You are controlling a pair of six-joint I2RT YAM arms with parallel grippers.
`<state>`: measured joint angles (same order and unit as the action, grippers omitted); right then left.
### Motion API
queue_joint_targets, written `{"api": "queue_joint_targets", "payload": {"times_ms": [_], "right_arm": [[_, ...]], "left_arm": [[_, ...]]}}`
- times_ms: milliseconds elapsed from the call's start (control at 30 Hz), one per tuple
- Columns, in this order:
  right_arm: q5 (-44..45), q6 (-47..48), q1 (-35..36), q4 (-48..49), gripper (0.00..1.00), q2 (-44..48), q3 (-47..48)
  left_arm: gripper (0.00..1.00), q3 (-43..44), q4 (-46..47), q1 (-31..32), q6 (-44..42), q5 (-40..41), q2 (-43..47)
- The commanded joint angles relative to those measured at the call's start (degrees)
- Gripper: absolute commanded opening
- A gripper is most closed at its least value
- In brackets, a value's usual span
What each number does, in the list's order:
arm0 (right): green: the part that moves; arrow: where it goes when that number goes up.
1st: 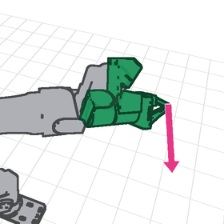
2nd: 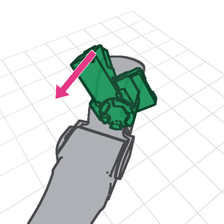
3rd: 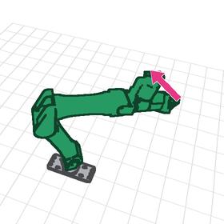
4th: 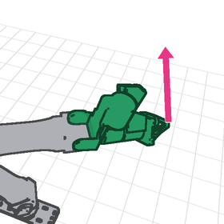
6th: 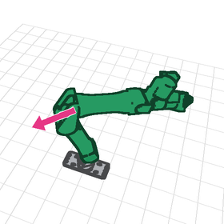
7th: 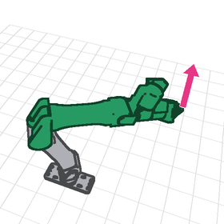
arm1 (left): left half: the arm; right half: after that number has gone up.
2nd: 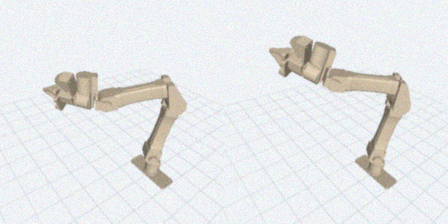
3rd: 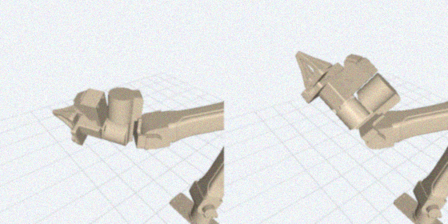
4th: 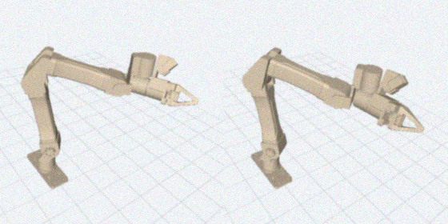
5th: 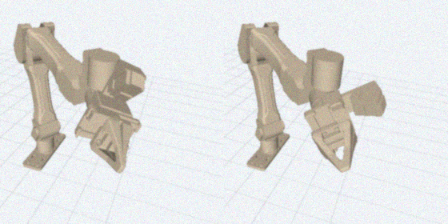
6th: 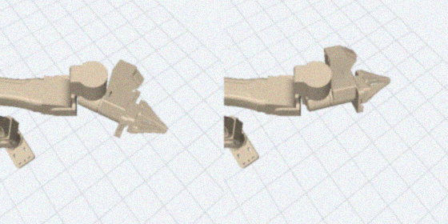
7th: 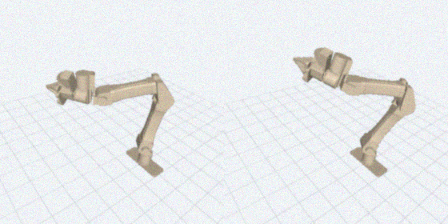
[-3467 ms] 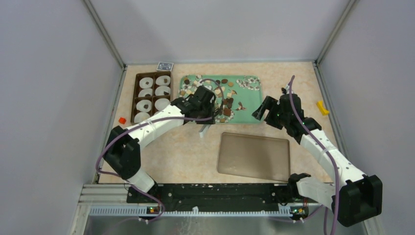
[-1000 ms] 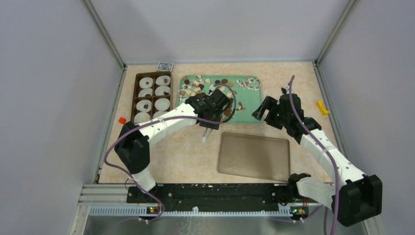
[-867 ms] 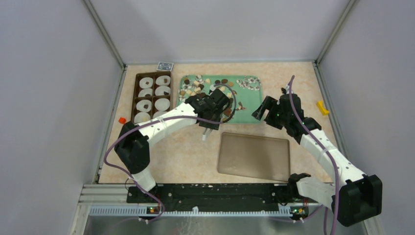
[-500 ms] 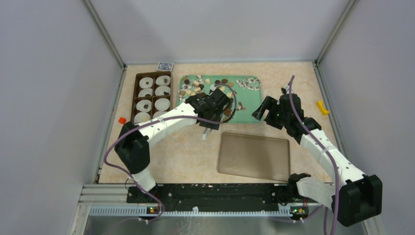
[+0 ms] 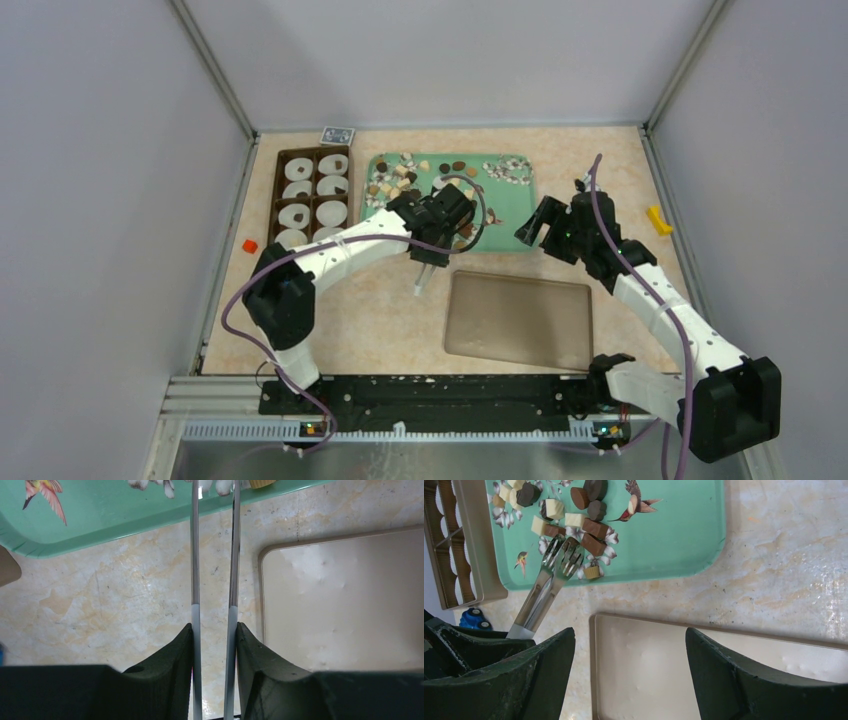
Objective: Pack the chocolate
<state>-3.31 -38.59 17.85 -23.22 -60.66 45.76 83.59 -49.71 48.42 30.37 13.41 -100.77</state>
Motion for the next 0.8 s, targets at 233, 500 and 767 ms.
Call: {"api": "queue_joint_targets", "payload": {"times_ms": [233,500,767], "right_arm": [[0.06,0.12,-0.38,1.06,0.79,0.88,1.26],[-0.02,-0.1,-0.39,1.27,0.79,1.07,0.62],[-0.85,-0.7,-0.34,3.1,0.79,1.04,-0.66]], "left_arm": [[0.24,3.95,-2.09,0.03,0.86,5.15,3.8],[0.25,4.91,-4.42,-5.42,-0.56,8.25,10.09],[0.26,-1.04,-4.5,-19.74,-3.89,5.96,21.35]]}}
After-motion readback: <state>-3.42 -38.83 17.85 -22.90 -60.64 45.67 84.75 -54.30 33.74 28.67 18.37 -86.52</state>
